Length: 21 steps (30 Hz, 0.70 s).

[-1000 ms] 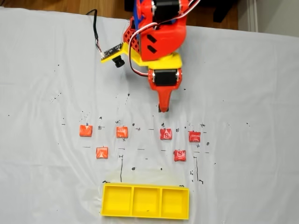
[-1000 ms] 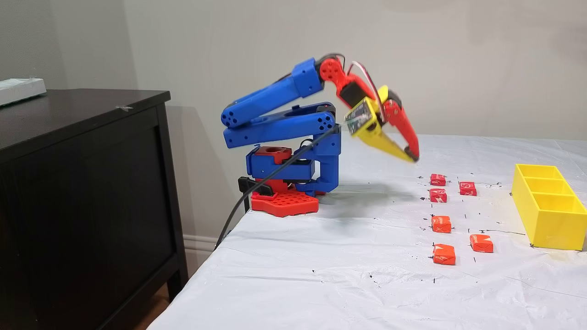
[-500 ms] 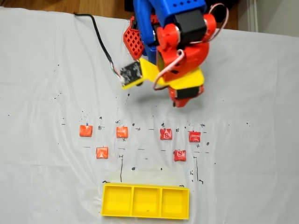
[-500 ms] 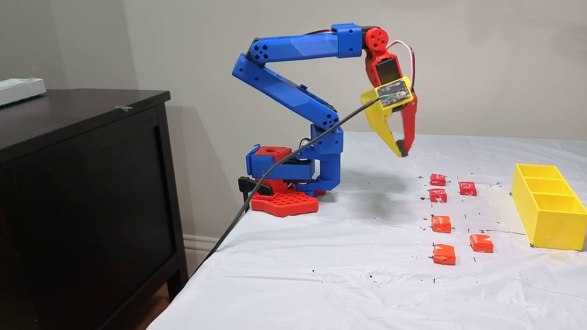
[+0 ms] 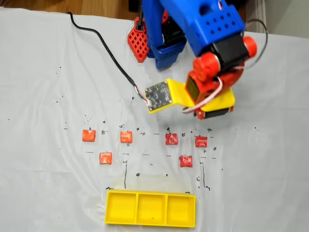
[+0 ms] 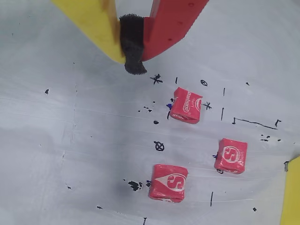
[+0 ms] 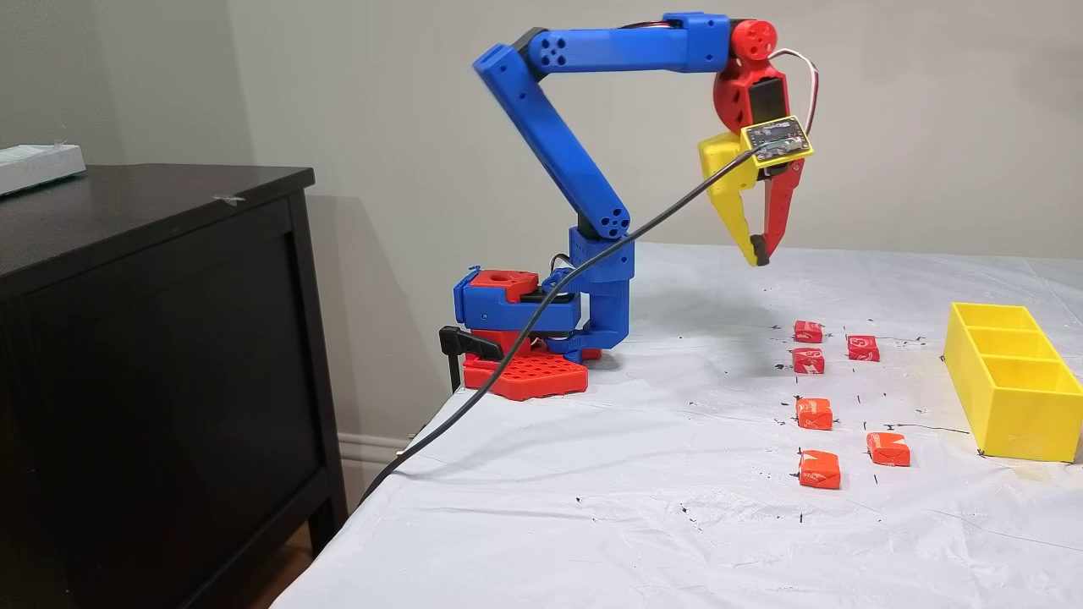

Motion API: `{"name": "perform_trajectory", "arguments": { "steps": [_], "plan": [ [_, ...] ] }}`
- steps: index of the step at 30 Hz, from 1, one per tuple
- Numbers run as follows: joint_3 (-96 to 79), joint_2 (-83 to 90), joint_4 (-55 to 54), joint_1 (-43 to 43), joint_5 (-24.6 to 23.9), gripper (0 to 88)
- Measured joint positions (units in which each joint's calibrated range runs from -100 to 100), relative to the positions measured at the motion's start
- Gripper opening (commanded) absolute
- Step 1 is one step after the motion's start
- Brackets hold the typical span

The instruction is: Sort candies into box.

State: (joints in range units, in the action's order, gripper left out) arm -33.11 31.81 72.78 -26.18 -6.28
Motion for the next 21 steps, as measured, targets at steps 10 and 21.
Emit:
{"name": "perform_trajectory", "arguments": {
  "steps": [10, 21],
  "plan": [
    [-1.4, -4.1, -8.3, 0.8, -1.2, 14.6],
    [-4.3, -7.8, -12.5, 1.1, 0.0, 24.8]
  ]
}}
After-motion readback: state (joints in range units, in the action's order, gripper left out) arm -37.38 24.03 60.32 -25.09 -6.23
